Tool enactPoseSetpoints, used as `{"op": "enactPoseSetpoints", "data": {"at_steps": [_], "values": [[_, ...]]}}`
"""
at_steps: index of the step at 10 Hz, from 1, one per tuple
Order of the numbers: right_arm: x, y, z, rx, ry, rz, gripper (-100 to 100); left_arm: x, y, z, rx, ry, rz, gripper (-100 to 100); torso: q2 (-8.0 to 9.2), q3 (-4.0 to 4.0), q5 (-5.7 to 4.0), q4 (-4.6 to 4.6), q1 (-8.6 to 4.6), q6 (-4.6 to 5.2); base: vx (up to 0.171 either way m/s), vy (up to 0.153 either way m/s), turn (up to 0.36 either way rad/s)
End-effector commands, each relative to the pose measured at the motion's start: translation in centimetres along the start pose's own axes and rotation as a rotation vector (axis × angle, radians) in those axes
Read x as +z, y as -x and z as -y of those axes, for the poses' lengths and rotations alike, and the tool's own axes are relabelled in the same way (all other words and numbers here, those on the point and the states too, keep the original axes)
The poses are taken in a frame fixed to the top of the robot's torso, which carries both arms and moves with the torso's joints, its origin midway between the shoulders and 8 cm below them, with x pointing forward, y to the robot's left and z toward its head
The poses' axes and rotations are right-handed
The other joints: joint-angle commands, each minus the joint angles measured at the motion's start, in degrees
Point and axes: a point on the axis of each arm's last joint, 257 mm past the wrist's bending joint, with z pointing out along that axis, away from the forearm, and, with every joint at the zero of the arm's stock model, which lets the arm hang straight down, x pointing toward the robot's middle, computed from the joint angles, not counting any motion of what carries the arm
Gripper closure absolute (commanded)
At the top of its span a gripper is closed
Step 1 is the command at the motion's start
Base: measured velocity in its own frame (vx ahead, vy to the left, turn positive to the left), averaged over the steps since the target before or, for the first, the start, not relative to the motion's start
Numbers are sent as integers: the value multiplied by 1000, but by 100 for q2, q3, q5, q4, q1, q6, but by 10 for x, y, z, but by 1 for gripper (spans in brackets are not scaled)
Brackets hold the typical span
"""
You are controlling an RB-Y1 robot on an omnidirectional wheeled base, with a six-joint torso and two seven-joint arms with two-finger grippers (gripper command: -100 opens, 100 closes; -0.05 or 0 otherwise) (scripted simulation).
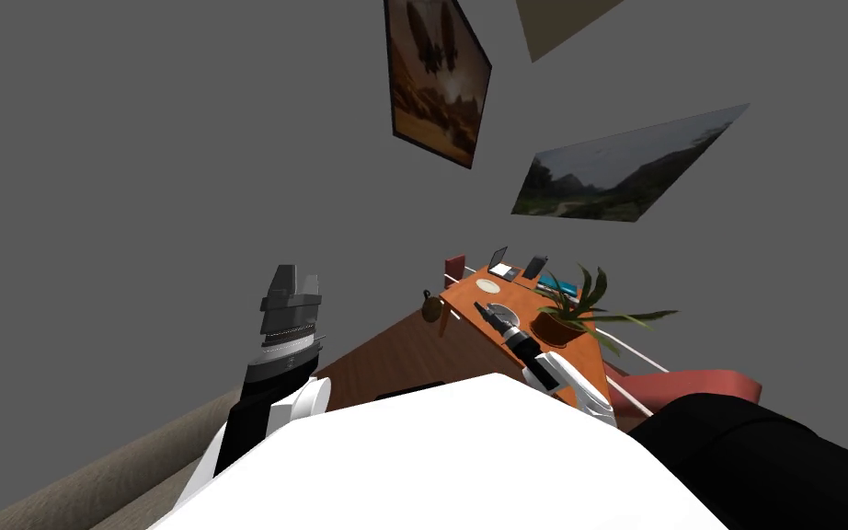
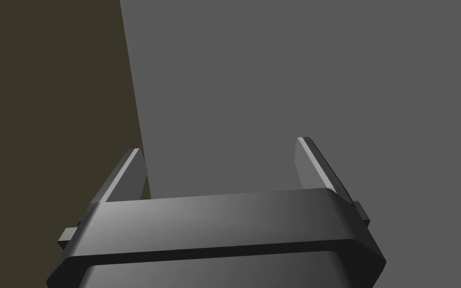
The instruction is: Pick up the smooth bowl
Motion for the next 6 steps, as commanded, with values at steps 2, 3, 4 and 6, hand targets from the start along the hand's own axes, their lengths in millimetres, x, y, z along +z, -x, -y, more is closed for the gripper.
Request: {"op": "enactPoseSetpoints", "data": {"at_steps": [2, 3, 4, 6], "values": [[-12, -16, 28, -70, -44, -66, -100, 0, 0, 0, 0, 0, 0, 0, -1, 0, 0, 0, 1, -5, 20, 54, 223], [-18, -23, 43, -135, -62, -111, -100, 0, 0, 0, 0, 0, 0, 0, -1, 0, 0, 0, -2, 0, 31, 53, 239], [-21, -28, 50, -130, -76, -122, -100, 0, 0, 0, 0, 0, 0, 0, -5, -2, 0, 0, -2, -5, 30, 42, 156], [-35, -43, 76, -185, -117, -187, -100, 0, 0, 0, 0, 0, 0, 0, -6, -3, 0, -1, -1, -4, 31, 50, 202]]}}
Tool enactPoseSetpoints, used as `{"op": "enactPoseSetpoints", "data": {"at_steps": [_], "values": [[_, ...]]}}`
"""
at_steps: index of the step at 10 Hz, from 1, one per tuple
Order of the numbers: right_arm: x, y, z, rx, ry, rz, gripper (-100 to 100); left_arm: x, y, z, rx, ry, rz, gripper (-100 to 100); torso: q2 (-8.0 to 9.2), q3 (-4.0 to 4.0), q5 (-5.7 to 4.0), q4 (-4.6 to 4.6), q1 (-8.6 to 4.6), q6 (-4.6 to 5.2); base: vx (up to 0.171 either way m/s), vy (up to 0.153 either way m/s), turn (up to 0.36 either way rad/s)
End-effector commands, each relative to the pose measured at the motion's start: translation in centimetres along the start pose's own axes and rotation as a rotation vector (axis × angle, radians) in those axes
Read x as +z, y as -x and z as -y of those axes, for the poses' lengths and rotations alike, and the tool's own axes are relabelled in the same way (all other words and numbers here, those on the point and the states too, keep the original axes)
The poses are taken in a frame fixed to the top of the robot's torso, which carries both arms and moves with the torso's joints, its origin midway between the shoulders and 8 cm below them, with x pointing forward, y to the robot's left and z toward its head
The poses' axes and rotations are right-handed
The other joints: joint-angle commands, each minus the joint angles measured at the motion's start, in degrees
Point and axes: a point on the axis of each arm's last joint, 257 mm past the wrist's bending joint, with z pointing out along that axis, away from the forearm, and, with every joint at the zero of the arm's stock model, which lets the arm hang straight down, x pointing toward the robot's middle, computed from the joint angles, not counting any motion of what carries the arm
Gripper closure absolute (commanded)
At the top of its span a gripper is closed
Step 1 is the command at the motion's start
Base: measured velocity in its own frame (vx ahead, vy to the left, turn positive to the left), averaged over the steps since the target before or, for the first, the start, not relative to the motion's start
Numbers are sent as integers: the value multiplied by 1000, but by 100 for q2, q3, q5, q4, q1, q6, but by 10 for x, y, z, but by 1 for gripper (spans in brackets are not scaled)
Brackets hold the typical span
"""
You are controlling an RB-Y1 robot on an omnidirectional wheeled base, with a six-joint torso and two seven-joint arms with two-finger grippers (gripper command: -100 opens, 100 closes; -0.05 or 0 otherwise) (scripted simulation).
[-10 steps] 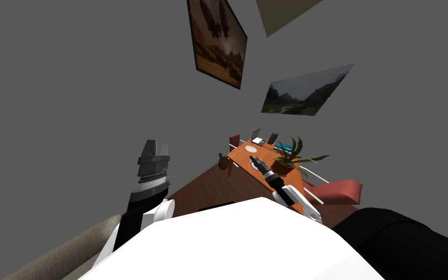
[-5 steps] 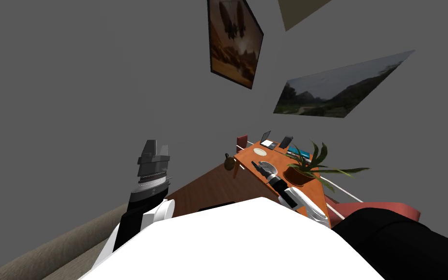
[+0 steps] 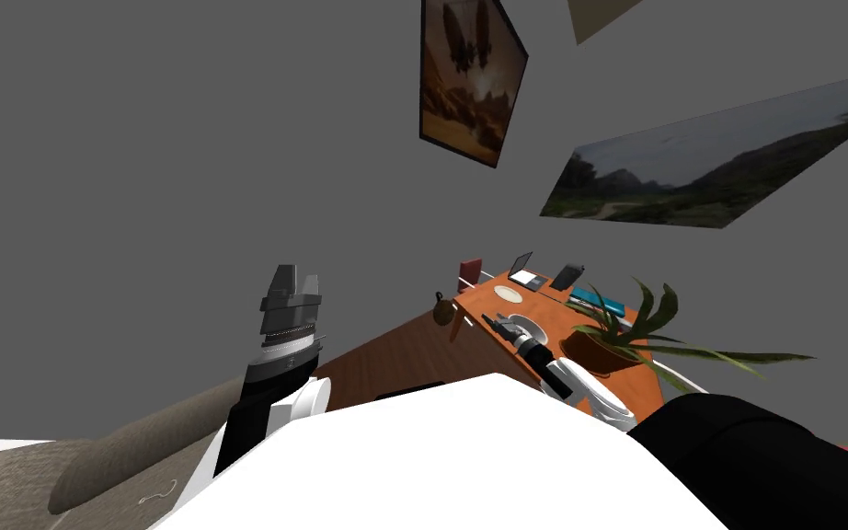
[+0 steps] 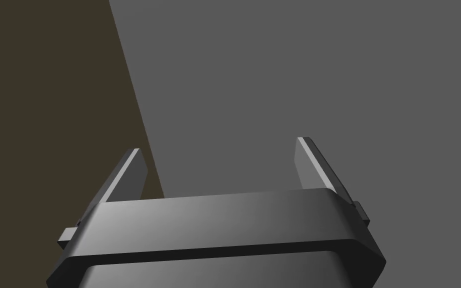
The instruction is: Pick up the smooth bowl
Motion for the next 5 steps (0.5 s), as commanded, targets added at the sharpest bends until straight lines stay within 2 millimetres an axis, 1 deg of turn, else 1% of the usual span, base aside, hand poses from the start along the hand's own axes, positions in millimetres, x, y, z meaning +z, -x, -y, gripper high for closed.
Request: {"op": "enactPoseSetpoints", "data": {"at_steps": [1, 2, 3, 4, 5], "values": [[-9, -21, 24, -63, -40, -73, -100, 0, 0, 0, 0, 0, 0, 0, 0, 0, 0, 0, 0, 0, 25, 42, 234], [-11, -25, 28, -61, -47, -80, -100, 0, 0, 0, 0, 0, 0, 0, 0, 0, 0, 1, 0, -4, 21, 26, 188], [-20, -38, 46, -116, -70, -136, -100, 0, 0, 0, 0, 0, 0, 0, 3, 2, 0, 1, -4, 0, 22, 29, 283], [-22, -43, 50, -112, -81, -146, -100, 0, 0, 0, 0, 0, 0, 0, 2, 2, 0, 1, -5, -4, 23, 18, 127], [-34, -57, 69, -164, -104, -205, -100, 0, 0, 0, 0, 0, 0, 0, 4, 3, -1, 1, -8, 2, 25, 24, 240]]}}
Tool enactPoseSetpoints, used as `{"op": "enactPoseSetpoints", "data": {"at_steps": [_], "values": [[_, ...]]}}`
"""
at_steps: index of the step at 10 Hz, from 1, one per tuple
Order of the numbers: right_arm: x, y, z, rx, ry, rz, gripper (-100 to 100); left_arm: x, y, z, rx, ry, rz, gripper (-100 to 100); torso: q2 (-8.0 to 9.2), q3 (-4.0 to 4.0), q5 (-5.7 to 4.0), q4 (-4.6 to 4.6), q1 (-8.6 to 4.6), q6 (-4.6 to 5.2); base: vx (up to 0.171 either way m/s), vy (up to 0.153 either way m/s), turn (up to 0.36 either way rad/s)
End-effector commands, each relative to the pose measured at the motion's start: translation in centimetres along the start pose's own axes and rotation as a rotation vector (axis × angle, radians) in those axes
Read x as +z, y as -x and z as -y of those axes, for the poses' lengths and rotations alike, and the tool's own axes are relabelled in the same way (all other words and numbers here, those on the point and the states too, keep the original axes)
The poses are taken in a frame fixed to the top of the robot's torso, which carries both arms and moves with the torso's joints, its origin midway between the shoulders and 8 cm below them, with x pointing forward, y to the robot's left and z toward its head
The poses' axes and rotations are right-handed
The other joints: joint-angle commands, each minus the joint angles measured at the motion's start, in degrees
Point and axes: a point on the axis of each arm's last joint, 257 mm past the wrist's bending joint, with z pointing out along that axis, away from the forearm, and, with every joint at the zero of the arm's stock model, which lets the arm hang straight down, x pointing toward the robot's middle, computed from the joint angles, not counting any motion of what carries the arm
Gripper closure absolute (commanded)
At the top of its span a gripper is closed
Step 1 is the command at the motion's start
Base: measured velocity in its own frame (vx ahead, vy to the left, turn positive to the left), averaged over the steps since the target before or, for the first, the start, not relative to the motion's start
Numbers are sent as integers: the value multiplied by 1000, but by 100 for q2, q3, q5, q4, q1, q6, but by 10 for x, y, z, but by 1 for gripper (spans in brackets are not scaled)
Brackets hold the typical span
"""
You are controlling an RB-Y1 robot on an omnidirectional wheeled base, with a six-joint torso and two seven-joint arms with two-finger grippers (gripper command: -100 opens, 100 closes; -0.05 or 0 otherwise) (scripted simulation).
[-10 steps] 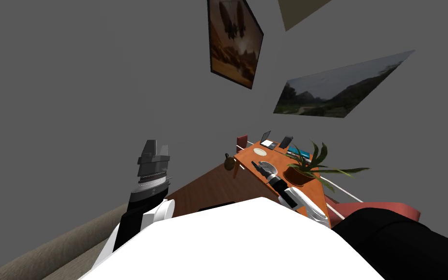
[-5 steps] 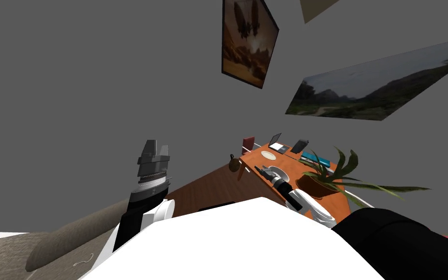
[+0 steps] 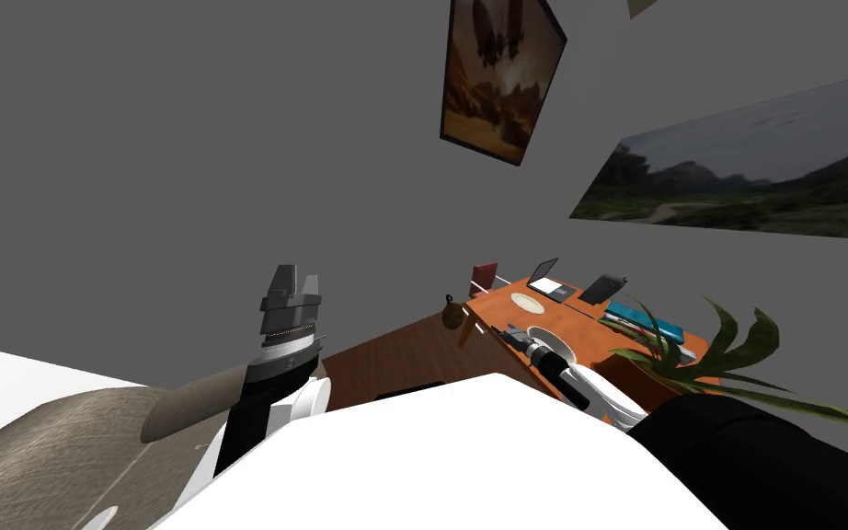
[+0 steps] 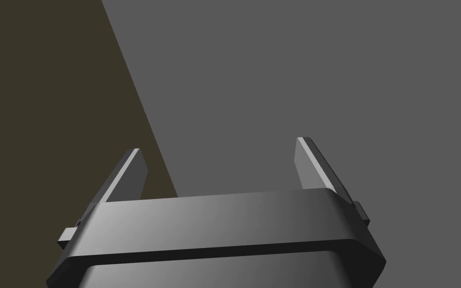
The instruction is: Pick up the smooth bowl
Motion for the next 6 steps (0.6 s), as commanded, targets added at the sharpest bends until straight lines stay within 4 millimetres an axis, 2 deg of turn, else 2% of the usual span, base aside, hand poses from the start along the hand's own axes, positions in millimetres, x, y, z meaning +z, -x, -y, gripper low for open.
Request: {"op": "enactPoseSetpoints", "data": {"at_steps": [1, 3, 4, 5, 6], "values": [[-2, -18, 12, -20, -22, -40, -100, 0, 0, 0, 0, 0, 0, 0, 0, 0, 0, 0, 0, 0, 24, 13, 128], [-13, -41, 33, -65, -53, -108, -100, 0, 0, 0, 0, 0, 0, 0, -2, -1, -2, 0, -4, -1, 23, 8, 190], [-25, -59, 50, -111, -75, -169, -100, 0, 0, 0, 0, 0, 0, 0, 2, 0, -3, 0, -6, 6, 23, 4, 213], [-26, -63, 53, -108, -82, -177, -100, 0, 0, 0, 0, 0, 0, 0, 0, 0, -3, 0, -6, 1, 19, -3, 120], [-38, -78, 68, -153, -99, -232, -100, 0, 0, 0, 0, 0, 0, 0, 3, 1, -2, 0, -8, 6, 19, -3, 205]]}}
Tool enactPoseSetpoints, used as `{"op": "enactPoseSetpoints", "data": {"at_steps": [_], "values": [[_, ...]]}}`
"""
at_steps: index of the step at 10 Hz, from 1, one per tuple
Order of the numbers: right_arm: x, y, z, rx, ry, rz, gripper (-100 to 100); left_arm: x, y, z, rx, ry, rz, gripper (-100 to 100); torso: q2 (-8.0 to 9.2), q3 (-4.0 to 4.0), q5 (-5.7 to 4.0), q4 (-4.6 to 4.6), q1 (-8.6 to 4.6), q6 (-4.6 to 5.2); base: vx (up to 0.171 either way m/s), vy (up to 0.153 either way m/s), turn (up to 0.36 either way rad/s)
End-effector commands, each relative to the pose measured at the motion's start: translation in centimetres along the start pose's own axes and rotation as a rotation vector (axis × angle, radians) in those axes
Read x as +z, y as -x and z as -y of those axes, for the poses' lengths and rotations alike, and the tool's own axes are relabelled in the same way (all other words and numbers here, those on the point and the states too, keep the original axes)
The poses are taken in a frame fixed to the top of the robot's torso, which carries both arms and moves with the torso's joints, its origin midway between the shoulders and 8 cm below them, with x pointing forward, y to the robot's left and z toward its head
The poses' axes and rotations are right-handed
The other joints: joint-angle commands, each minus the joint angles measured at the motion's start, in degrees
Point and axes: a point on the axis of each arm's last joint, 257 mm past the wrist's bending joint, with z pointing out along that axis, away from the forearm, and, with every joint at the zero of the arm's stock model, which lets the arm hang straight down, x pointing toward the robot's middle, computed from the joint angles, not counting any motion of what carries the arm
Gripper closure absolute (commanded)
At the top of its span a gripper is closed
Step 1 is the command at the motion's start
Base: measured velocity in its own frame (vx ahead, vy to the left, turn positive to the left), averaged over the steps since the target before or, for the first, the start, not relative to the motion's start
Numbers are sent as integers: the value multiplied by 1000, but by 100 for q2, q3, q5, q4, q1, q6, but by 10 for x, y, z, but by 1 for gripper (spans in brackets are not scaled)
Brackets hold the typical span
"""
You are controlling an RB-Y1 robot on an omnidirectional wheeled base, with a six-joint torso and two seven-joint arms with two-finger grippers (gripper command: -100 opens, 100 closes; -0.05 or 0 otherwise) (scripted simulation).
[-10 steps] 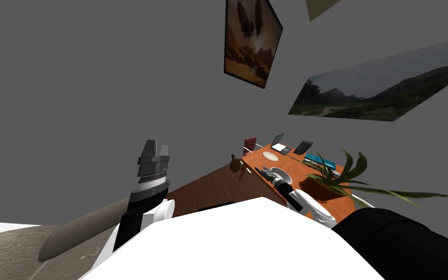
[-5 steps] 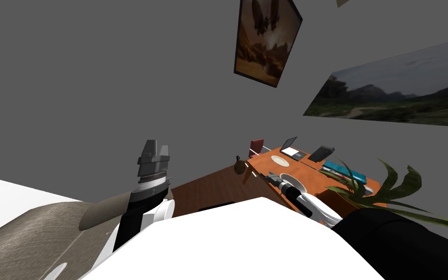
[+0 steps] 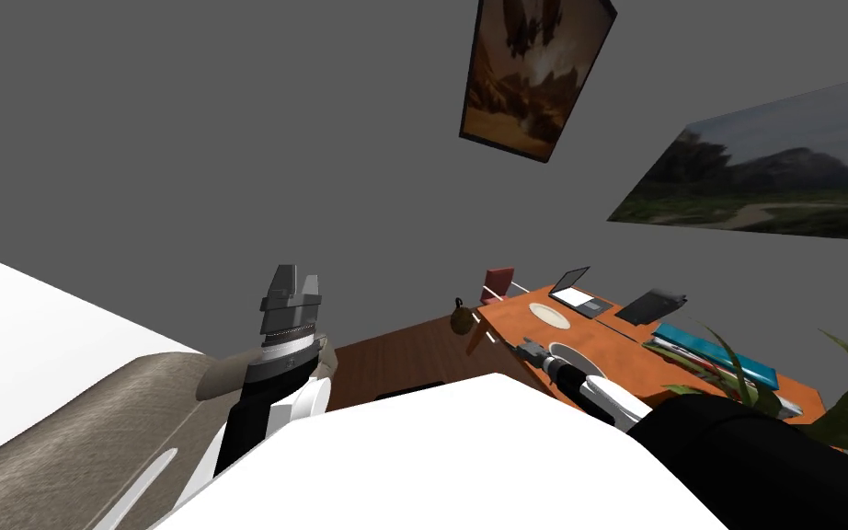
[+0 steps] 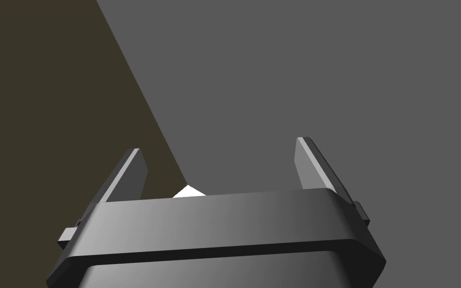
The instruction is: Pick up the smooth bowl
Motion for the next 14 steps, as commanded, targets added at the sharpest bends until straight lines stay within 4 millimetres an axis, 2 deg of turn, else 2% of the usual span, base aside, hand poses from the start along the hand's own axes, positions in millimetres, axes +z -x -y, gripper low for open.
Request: {"op": "enactPoseSetpoints", "data": {"at_steps": [1, 2, 3, 6, 8, 9, 11, 12, 14], "values": [[-1, -18, 9, -18, -16, -39, -100, 0, 0, 0, 0, 0, 0, 0, 0, 0, 0, 0, 0, 0, 13, -9, 112], [-2, -20, 11, -16, -19, -43, -100, 0, 0, 0, 0, 0, 0, 0, 1, 1, -2, 0, -1, 3, 5, -5, -9], [-10, -39, 25, -58, -36, -100, -100, 0, 0, 0, 0, 0, 0, 0, 4, 2, -1, 1, 0, 4, 9, -3, 210], [-25, -70, 46, -88, -68, -180, -100, 0, 0, 0, 0, 0, 0, 0, 2, 1, -2, 0, -5, 1, 11, -18, 135], [-53, -113, 75, -151, -101, -304, -100, 0, 0, 0, 0, 0, 0, 0, 4, 2, -2, 1, -8, 1, 6, -34, 229], [-55, -116, 77, -148, -107, -312, -100, 0, 0, 0, 0, 0, 0, 0, 4, 3, -3, 1, -14, 1, 7, -44, 61], [-86, -153, 99, -200, -126, -426, -100, 0, 0, 0, 0, 0, 0, 0, 5, 3, -4, 1, -14, 2, 1, -43, 162], [-90, -158, 102, -196, -134, -438, -100, 0, 0, 0, 0, 0, 0, 0, 4, 3, -4, 1, -17, 1, -3, -43, 84], [-126, -195, 121, -231, -151, -554, -100, 0, 0, 0, 0, 0, 0, 0, 10, 6, -4, 2, -13, 6, -6, -43, 133]]}}
